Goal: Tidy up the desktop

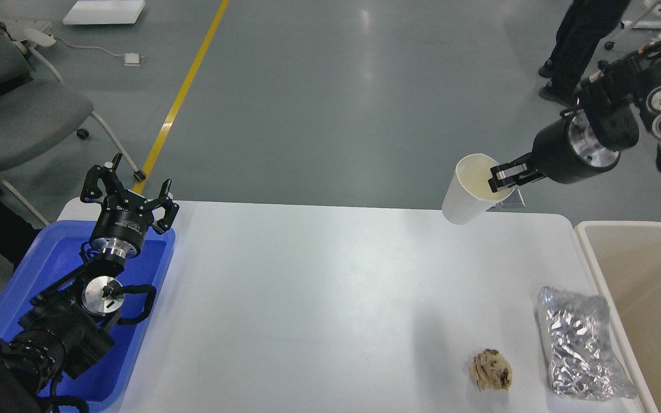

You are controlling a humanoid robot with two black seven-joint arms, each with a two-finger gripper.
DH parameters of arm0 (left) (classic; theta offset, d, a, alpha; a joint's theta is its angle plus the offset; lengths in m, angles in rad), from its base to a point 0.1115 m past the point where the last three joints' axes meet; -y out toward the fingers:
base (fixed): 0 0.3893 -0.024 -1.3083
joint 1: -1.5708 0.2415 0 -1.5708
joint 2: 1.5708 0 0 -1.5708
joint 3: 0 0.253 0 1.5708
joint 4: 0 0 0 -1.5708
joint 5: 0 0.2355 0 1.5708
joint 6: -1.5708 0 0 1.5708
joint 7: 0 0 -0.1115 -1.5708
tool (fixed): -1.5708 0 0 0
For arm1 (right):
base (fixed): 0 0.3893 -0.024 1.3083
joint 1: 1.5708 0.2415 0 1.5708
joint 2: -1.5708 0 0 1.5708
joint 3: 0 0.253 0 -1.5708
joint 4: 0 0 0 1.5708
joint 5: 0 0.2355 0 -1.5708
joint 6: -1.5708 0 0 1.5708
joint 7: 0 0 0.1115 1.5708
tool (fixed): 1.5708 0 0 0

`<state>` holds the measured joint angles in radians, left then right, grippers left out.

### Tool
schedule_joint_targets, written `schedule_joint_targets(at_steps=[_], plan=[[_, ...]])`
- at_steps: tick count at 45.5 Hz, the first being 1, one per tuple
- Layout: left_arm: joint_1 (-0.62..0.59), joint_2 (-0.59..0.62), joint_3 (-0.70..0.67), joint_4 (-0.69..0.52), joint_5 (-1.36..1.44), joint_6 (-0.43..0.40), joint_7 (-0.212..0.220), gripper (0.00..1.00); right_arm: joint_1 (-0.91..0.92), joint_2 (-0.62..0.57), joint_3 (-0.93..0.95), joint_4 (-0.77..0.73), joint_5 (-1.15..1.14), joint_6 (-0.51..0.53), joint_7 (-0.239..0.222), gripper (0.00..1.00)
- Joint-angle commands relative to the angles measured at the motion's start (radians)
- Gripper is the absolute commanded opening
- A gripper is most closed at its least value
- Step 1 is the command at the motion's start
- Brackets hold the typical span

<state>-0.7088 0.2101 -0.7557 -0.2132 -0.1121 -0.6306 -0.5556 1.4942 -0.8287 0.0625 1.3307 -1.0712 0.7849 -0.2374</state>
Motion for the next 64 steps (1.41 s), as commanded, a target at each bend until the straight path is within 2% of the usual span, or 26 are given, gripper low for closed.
schedule_joint_targets(at_steps=[1, 5, 15, 19, 23, 36, 43, 49, 64], plan=[[0.000, 0.000, -0.001, 0.000, 0.000, 0.000, 0.000, 1.00, -0.239, -0.200, 0.196, -0.073, 0.002, 0.001, 0.055, 0.00], [0.000, 0.000, 0.001, 0.000, 0.000, 0.000, -0.001, 1.00, -0.382, -0.239, 0.293, -0.162, 0.004, 0.001, 0.111, 0.00], [0.000, 0.000, -0.001, 0.000, 0.000, 0.000, 0.000, 1.00, -0.632, -0.225, 0.410, -0.504, 0.059, -0.075, 0.308, 0.00], [0.000, 0.000, -0.001, 0.000, 0.000, 0.000, 0.000, 1.00, -0.701, -0.201, 0.407, -0.623, 0.161, -0.113, 0.340, 0.00], [0.000, 0.000, -0.001, 0.000, 0.000, 0.000, -0.001, 1.00, -0.738, -0.159, 0.410, -0.734, 0.230, -0.142, 0.354, 0.00], [0.000, 0.000, -0.001, 0.000, 0.000, 0.000, -0.001, 1.00, -0.795, -0.026, 0.401, -1.110, 0.408, -0.171, 0.357, 0.00], [-0.001, 0.000, -0.001, 0.000, 0.000, 0.000, -0.001, 1.00, -0.807, 0.075, 0.382, -1.297, 0.450, -0.222, 0.357, 0.00], [0.000, 0.000, -0.001, 0.000, 0.000, 0.000, -0.001, 1.00, -0.856, 0.135, 0.379, -1.325, 0.485, -0.289, 0.352, 0.00], [0.000, 0.000, -0.001, 0.000, 0.000, 0.000, -0.001, 1.00, -0.888, 0.261, 0.373, -1.328, 0.517, -0.556, 0.340, 0.00]])
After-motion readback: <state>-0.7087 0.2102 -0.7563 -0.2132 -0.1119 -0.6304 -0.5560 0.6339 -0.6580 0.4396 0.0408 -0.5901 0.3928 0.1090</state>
